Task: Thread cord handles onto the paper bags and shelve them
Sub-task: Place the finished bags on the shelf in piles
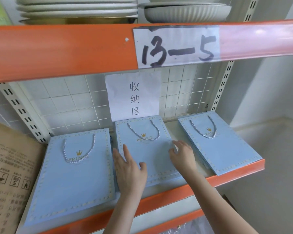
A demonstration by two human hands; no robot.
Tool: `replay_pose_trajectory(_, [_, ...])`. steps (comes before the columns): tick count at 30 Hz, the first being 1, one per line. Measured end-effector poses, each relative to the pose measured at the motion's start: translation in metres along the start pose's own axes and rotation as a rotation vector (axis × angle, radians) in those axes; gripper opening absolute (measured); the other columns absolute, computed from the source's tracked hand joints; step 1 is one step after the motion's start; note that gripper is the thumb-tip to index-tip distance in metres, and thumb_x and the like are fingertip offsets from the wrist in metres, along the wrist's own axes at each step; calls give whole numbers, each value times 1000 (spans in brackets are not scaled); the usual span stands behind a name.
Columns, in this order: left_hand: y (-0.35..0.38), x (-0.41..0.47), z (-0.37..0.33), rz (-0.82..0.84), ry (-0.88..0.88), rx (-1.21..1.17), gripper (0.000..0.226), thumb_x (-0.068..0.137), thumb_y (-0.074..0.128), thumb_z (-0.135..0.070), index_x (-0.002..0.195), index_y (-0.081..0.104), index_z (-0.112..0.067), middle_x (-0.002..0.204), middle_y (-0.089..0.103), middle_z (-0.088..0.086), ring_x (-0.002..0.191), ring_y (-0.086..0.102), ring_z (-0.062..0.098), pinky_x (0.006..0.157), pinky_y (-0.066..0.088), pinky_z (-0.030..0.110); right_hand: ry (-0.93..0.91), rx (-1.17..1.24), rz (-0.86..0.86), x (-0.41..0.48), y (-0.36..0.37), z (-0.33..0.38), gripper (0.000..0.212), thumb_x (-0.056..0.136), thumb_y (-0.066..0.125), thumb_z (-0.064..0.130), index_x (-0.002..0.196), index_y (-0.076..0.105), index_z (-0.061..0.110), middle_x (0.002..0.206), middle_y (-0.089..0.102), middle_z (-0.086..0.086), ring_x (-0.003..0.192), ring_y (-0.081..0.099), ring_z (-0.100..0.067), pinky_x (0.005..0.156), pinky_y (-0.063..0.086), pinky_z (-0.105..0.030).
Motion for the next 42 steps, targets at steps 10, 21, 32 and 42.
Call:
replay_pose_trajectory(10, [91, -41, -118, 665, 264, -487, 64, 93, 51, -15, 149, 21, -23, 156, 22, -1, 142, 22, 10, 115, 21, 27, 405, -250, -166, 34, -101, -146, 54, 96, 40, 35, 143, 33, 10, 154, 20, -14, 141, 16, -31, 113, 17, -46])
replay_pose_trajectory(21, [155, -43, -148, 899, -41, -547, 56, 65, 52, -37, 118, 47, -21, 108, 59, -4, 99, 56, 13, 90, 44, 31, 462, -251, -123, 32, -121, -207, 48, 93, 44, 46, 116, 54, 5, 117, 56, -19, 115, 48, -35, 95, 38, -38])
replay_pose_trajectory(32, [157, -36, -159, 799, -179, -550, 51, 87, 58, -22, 129, 32, -7, 131, 40, 4, 110, 42, 18, 91, 33, 28, 520, 5, -20, 52, -122, -202, 38, 85, 61, 31, 120, 58, 17, 115, 61, -5, 110, 53, -27, 85, 43, -32])
replay_pose_trajectory(42, [140, -25, -138, 636, -282, -572, 72, 88, 54, -25, 141, 16, 6, 148, 26, 21, 133, 33, 33, 109, 30, 46, 395, -154, 14, 53, -109, -175, 26, 96, 37, 30, 86, 48, 9, 90, 58, -10, 91, 56, -31, 64, 36, -30])
Point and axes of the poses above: each hand's wrist, its own x-axis towards the middle knuckle, its own y-axis out of the palm, z = x × y, the point moved 8 cm from there along x, towards the middle knuckle
